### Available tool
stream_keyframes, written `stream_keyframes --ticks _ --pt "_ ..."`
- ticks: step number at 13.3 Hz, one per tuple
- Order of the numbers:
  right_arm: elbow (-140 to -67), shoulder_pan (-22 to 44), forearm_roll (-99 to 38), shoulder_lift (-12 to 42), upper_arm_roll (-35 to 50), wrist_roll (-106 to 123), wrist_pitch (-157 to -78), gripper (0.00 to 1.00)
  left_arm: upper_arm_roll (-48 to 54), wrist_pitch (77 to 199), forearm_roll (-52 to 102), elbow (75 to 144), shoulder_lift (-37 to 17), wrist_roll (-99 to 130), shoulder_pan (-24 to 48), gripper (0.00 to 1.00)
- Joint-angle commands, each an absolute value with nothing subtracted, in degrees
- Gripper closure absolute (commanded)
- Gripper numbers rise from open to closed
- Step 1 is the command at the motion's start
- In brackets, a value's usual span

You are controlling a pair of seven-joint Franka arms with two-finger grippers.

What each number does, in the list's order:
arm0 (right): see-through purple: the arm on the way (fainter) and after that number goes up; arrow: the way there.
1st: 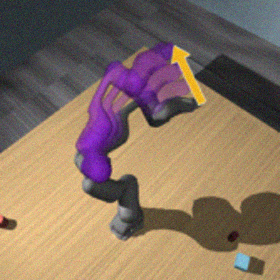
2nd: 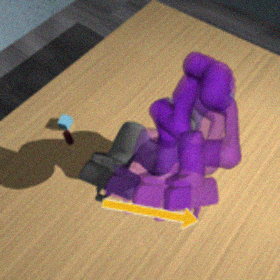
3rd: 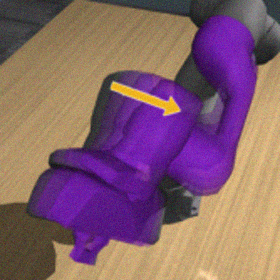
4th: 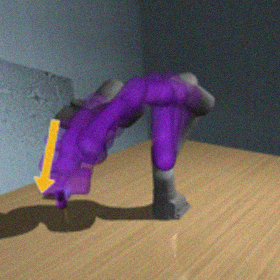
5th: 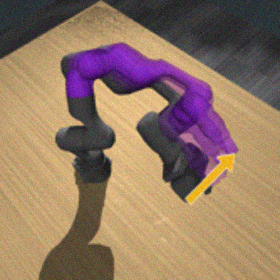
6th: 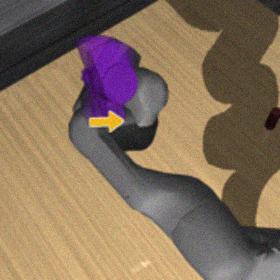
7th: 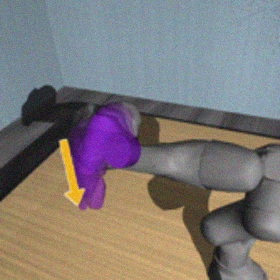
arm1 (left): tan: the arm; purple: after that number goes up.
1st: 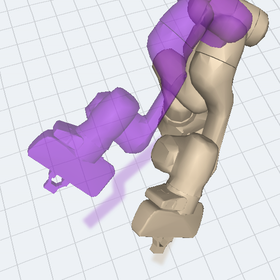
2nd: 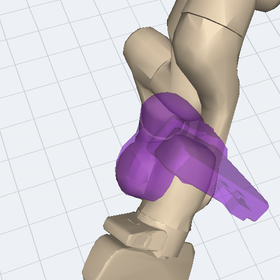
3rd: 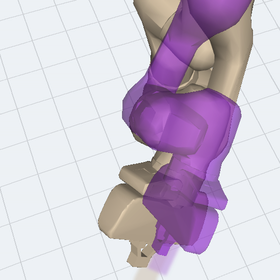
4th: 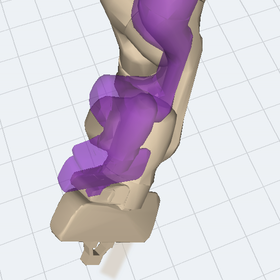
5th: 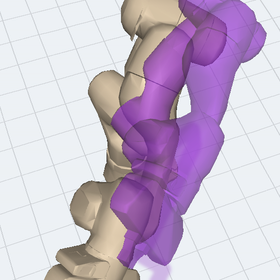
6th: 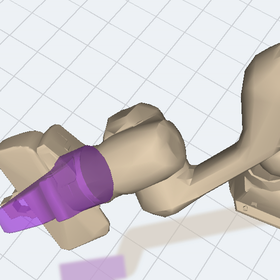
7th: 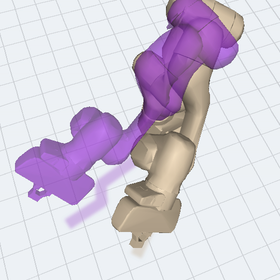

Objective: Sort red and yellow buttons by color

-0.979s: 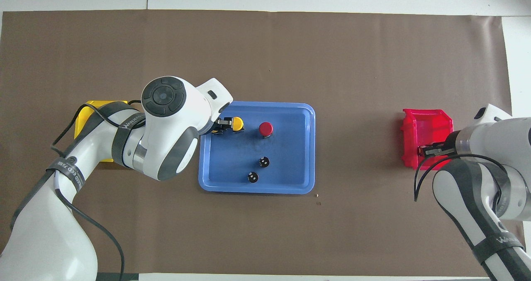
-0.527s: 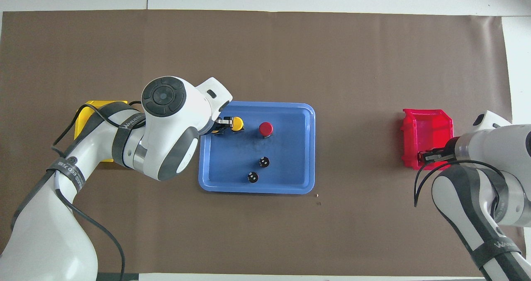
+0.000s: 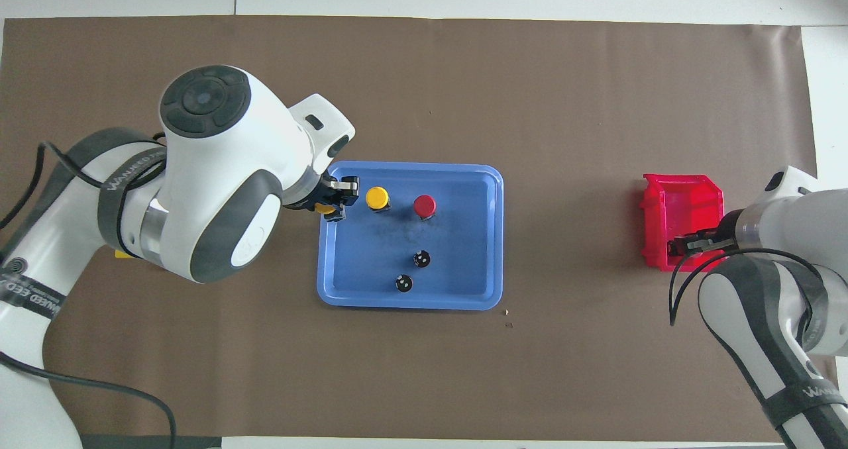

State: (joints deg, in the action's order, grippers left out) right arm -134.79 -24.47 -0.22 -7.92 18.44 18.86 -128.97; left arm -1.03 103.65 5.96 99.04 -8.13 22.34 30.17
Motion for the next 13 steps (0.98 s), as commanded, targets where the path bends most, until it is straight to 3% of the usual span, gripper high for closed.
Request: stream_keyframes --ticks 1,5,8,10,13 --pt "-124.0 -21.5 -1.7 -5.5 19.3 14.8 -119.3 0.29 -1.9 98.8 5.9 99.3 -5.7 12.4 21.6 0.99" --pt "-109.6 -6.5 -1.4 1.9 19.3 -9.5 -115.8 0.1 -1.9 100.9 3.3 102.0 -4.2 0.9 9.6 0.99" --pt "-93.9 6.3 3.5 15.3 19.3 -30.8 -115.3 0.1 -1.9 101.3 2.7 102.8 -4.0 -5.3 4.6 0.99" --pt "-84.9 13.9 8.6 23.7 19.3 -40.9 -114.1 0.1 -1.9 109.6 0.1 109.7 -1.6 -5.4 4.1 0.99" --pt "-83.9 18.5 11.4 27.2 19.3 -47.3 -116.8 0.1 -1.9 116.2 0.1 117.0 0.4 -7.3 2.0 0.99"
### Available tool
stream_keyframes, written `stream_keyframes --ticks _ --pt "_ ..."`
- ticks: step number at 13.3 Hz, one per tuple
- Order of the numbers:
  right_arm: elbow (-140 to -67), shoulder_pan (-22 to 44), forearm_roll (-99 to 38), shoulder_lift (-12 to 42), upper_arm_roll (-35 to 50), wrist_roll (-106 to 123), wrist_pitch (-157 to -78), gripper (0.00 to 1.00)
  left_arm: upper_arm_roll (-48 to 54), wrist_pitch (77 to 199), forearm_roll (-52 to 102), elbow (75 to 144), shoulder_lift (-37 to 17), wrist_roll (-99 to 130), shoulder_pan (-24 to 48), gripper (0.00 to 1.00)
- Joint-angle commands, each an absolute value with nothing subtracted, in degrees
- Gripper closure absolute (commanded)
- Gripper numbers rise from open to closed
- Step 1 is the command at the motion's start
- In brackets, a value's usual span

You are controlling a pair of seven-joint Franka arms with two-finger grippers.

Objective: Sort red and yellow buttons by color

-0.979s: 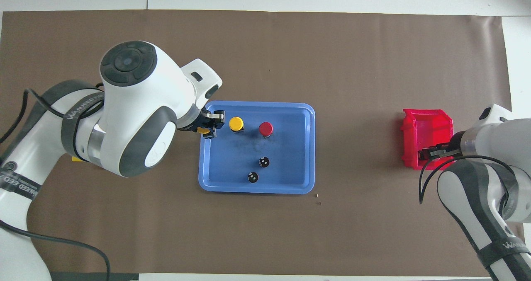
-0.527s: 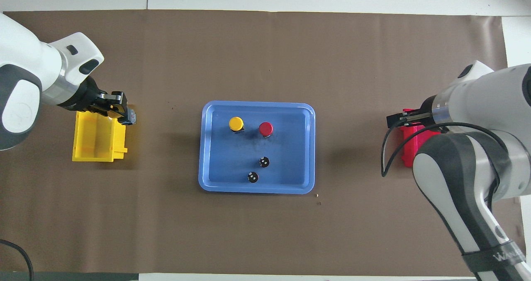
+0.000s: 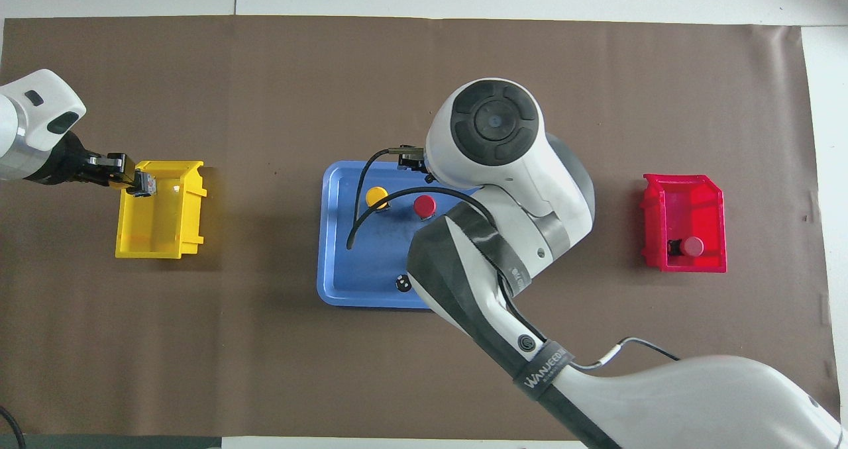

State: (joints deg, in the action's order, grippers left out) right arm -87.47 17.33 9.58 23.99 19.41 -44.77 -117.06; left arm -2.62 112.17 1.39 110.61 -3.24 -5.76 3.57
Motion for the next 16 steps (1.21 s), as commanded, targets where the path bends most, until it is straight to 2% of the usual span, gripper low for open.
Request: stream_keyframes --ticks 1,6,11,12,14,16 --pt "-84.5 19.6 12.3 28.1 19.3 -48.3 -117.2 0.1 -1.9 117.0 0.1 118.5 0.4 -7.5 2.0 0.99" --pt "-89.2 19.2 14.2 28.0 19.4 -48.2 -119.3 0.1 -1.8 123.6 0.1 125.6 1.1 -7.1 2.3 0.99" --pt "-96.0 18.5 14.2 26.0 19.4 -48.1 -124.5 0.1 -1.8 124.2 0.1 128.1 1.2 -7.8 2.1 0.98" --pt "-96.4 18.5 14.2 25.9 19.4 -48.1 -124.5 0.1 -1.8 124.3 0.1 128.1 1.2 -7.8 2.1 0.91" --pt "-97.2 18.5 14.2 25.7 19.4 -48.1 -124.9 0.12 -1.8 125.0 0.1 128.1 1.1 -7.6 2.2 0.59" --pt "-98.8 18.5 14.2 25.3 19.4 -48.2 -126.5 0.18 -1.8 126.0 0.1 128.1 1.1 -7.6 2.0 0.57"
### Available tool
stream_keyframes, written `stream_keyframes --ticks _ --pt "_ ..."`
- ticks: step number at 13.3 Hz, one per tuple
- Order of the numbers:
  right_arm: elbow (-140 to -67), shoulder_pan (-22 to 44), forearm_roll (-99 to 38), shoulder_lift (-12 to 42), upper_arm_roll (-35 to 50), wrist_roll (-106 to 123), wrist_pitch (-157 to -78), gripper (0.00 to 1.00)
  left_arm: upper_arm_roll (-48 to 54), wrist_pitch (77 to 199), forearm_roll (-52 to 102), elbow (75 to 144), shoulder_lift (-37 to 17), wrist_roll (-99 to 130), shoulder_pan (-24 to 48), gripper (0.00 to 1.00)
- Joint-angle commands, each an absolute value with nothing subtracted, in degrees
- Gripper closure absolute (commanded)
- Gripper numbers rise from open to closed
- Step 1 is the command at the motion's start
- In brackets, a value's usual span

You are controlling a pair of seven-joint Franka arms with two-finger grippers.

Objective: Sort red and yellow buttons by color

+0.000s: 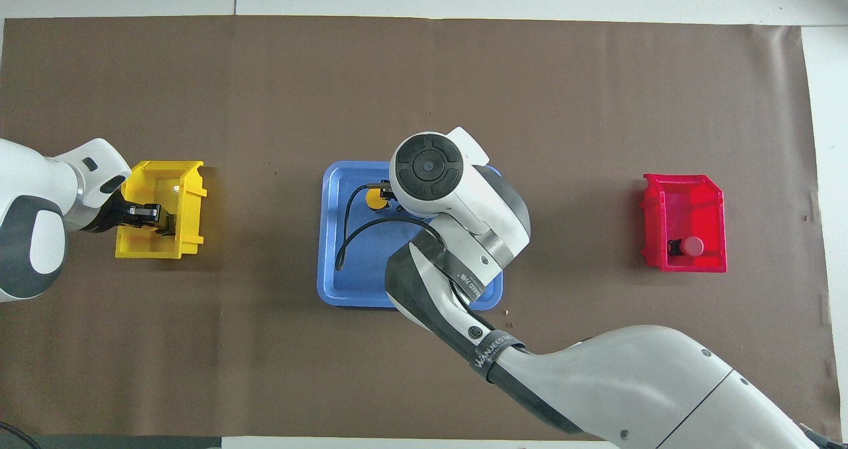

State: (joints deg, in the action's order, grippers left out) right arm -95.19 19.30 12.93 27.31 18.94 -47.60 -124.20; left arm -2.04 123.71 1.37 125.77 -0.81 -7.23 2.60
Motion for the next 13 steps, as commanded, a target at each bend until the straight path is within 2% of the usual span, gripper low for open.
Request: stream_keyframes --ticks 1,4,6,7,9,10,11,13 --pt "-99.0 18.6 14.2 25.1 19.4 -48.3 -126.5 0.2 -1.9 126.0 0.1 127.9 1.0 -7.6 1.9 0.54" --pt "-99.1 18.6 14.2 25.0 19.5 -48.2 -126.5 0.39 -1.9 126.0 0.1 127.3 0.7 -7.6 1.8 0.52" --pt "-98.4 18.4 14.2 25.1 19.5 -47.9 -125.7 0.64 -1.9 126.0 0.1 127.1 0.6 -7.7 1.8 0.47" --pt "-96.8 18.3 14.1 25.1 19.4 -47.8 -124.4 0.74 -1.9 125.9 0.1 126.7 0.5 -7.6 1.8 0.42" --pt "-89.9 16.2 13.5 25.6 19.3 -43.3 -116.2 0.76 -1.9 124.1 0.1 124.3 0.1 -7.6 1.8 0.24" --pt "-88.3 12.4 12.8 24.9 19.5 -37.7 -112.9 0.76 -2.0 123.3 0.1 123.7 0.1 -7.7 1.9 0.14" --pt "-87.8 9.0 10.8 22.2 19.9 -33.0 -109.9 0.76 -1.9 123.0 -0.3 122.8 0.2 -7.7 2.0 0.01" --pt "-89.0 2.2 7.2 15.9 19.7 -21.8 -104.7 0.76 -1.8 118.0 -2.8 118.0 0.2 -7.6 2.9 0.0"
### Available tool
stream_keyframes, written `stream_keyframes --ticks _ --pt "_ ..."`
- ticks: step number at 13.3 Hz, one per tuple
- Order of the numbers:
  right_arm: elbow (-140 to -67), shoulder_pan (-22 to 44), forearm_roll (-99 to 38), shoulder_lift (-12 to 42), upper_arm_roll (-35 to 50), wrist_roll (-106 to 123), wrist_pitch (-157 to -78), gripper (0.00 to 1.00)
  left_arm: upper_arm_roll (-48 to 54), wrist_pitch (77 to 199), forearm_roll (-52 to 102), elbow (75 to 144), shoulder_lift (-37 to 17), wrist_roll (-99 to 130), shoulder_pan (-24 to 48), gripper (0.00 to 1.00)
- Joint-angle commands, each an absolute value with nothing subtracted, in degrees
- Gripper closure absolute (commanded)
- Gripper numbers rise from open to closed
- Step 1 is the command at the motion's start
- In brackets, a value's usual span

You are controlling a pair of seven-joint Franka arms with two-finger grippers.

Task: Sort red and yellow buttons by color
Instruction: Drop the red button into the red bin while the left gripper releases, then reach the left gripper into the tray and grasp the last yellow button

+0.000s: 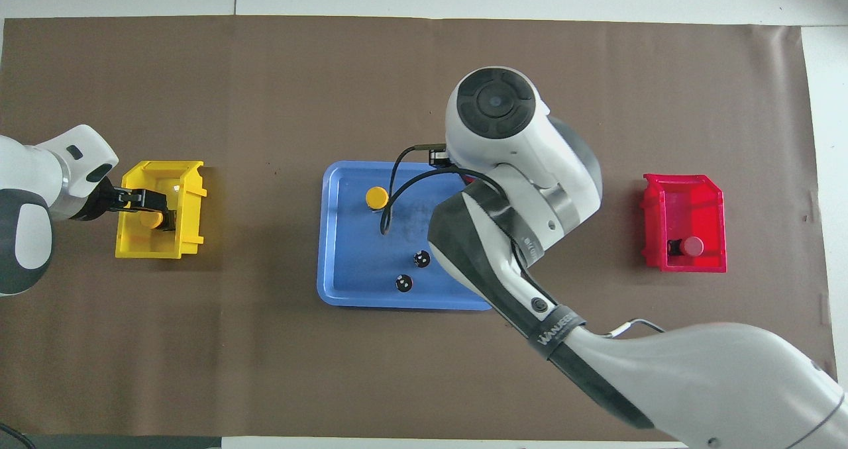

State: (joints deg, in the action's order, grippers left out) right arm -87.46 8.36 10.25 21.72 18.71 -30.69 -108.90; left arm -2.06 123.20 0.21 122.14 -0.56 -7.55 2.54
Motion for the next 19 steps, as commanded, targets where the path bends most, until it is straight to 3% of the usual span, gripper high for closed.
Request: stream_keyframes --ticks 1,3,5,7,10,13,19 --pt "-90.7 -1.8 7.0 12.8 19.7 -14.4 -100.6 0.76 -1.4 113.5 -3.6 113.8 0.0 -7.6 3.0 0.0" --pt "-94.6 -9.1 4.9 7.8 19.7 -3.9 -99.1 0.76 -1.0 108.3 -3.1 107.0 -1.8 -5.6 7.6 0.0" --pt "-100.2 -17.2 1.1 4.9 19.6 6.8 -100.7 0.76 -1.0 109.5 -3.1 106.9 -2.4 5.8 14.6 0.0" --pt "-106.1 -21.2 1.1 2.7 19.5 13.1 -107.2 0.76 -0.9 112.9 -1.9 107.0 -4.2 17.3 21.2 0.0" --pt "-117.1 -23.6 1.1 -0.9 19.4 16.6 -118.7 0.76 -1.1 119.3 -0.7 106.7 -9.1 32.0 30.6 0.0" --pt "-122.0 -23.9 1.1 -2.1 19.2 17.2 -123.6 0.76 -1.0 124.6 -0.5 106.8 -12.6 40.0 35.7 0.0" --pt "-128.6 -25.7 1.1 -0.9 19.2 19.2 -134.1 0.76 -0.9 131.2 0.7 106.8 -17.3 41.6 37.4 0.0"
